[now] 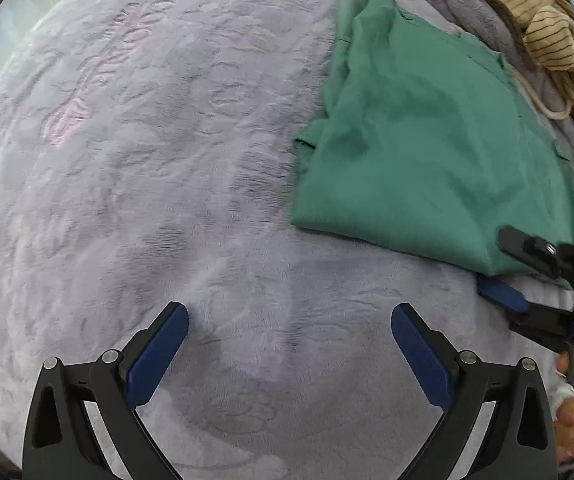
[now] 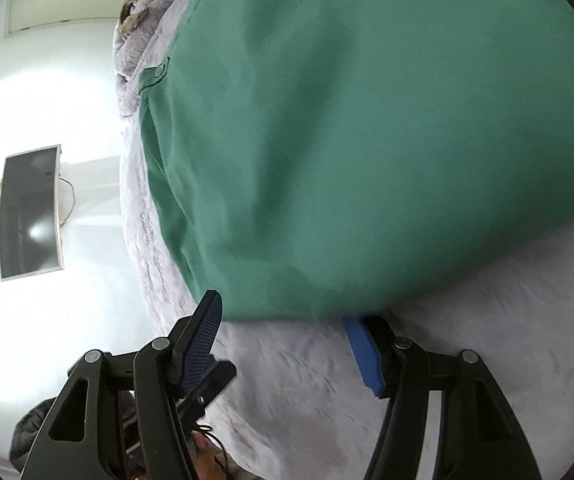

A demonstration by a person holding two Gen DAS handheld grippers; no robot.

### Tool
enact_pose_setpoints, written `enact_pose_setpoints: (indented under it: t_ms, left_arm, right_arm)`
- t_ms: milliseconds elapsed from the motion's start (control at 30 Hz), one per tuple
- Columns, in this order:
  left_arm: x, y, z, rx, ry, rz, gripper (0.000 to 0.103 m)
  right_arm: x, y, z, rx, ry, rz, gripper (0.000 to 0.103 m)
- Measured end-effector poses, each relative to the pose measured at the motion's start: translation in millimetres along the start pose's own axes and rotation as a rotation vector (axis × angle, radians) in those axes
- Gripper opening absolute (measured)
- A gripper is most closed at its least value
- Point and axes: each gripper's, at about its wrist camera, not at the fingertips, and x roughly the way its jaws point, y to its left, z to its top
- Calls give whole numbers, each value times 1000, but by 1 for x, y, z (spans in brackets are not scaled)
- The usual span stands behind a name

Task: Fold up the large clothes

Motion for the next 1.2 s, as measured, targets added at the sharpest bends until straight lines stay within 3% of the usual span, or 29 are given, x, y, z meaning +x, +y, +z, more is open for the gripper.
enact_pose_setpoints:
  t_ms: [367,400,433,467,667,833,1033,1167,1200]
  left_arm:
    - [-10,29,30,-151,-59,-241,102]
    - [-9,31,33,-162,-60,-260,102]
    - [-7,31,35,-168,-60,-281,102]
    - [-6,30,39,-172,-59,-300,102]
    - [5,25,52,-227,-38,-567,102]
    - [20,18,91,-289,-55,-744,102]
    - [41,-16,144,-189,-6,-713,102]
    - [54,-44,154,-103,21,-594,101]
    - [55,-49,155,-86,18,-561,93]
  right_arm:
    - [14,-8,8,131,-68,147,67]
    - [13,-7,8,127,-68,154,51]
    - [12,-4,10,119,-62,154,14]
    - [11,-1,13,115,-59,155,6]
    - [-18,23,24,60,-83,263,7]
    - [-33,40,30,6,-86,290,7]
    - [-28,33,23,5,-59,279,6]
    - [-20,23,15,-12,-17,198,8]
    - [-18,21,11,-24,5,151,12]
